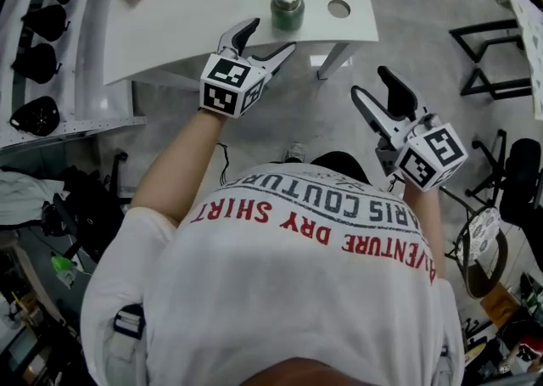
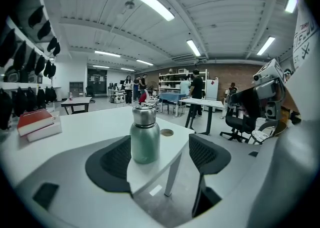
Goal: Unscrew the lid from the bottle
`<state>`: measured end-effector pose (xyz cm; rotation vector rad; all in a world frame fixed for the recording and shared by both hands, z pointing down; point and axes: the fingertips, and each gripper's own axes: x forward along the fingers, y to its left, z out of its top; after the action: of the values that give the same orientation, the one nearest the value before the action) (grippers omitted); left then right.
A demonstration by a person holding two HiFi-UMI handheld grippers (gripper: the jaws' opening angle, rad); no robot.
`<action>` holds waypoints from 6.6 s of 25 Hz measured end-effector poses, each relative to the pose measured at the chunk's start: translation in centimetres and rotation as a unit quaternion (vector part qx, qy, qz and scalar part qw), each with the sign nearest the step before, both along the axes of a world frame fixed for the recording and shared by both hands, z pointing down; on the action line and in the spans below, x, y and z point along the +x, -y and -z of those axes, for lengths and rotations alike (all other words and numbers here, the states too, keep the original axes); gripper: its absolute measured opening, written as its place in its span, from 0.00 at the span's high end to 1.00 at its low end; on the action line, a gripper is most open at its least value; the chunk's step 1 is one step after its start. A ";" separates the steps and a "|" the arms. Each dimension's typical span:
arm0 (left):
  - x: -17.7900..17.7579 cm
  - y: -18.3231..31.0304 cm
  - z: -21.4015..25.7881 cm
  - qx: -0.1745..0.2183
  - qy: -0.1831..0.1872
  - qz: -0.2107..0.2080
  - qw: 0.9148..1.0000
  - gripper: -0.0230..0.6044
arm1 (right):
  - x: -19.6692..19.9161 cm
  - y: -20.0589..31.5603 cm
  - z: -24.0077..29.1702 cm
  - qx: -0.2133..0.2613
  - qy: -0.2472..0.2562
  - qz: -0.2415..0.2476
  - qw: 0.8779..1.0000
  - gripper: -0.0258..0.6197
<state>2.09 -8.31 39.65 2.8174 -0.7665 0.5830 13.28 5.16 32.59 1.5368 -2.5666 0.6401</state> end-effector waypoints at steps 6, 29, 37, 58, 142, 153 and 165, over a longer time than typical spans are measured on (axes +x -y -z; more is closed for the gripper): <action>1.8 2.4 -3.1 -0.002 0.034 -0.002 0.999 0.38 | 0.0 0.4 -1.2 -0.009 -0.001 0.005 1.000 0.53; 4.3 6.4 -5.7 -0.024 0.021 -0.020 0.999 0.38 | -2.4 13.4 -3.1 -0.006 -0.040 0.110 0.993 0.53; 4.3 6.3 -5.9 -0.028 0.023 -0.033 0.999 0.38 | -5.0 17.6 -4.3 0.002 -0.086 0.154 0.984 0.53; 4.2 6.3 -6.0 -0.030 0.026 -0.042 0.998 0.38 | -8.9 20.6 -5.6 0.042 -0.129 0.197 0.971 0.57; 4.4 5.6 -6.1 -0.064 0.019 -0.020 0.998 0.38 | -8.1 19.8 -5.4 0.062 -0.127 0.117 0.983 0.57; 4.3 5.8 -6.3 -0.069 0.025 -0.033 0.997 0.38 | -8.2 20.1 -5.6 0.063 -0.123 0.160 0.977 0.57; 4.2 5.6 -6.3 -0.074 0.048 -0.141 0.986 0.38 | -8.7 19.8 -5.6 0.062 -0.126 0.297 0.945 0.57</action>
<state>6.33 -13.92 45.94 2.7932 -0.3222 0.7870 4.58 -14.59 38.17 0.7199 -2.6871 0.1997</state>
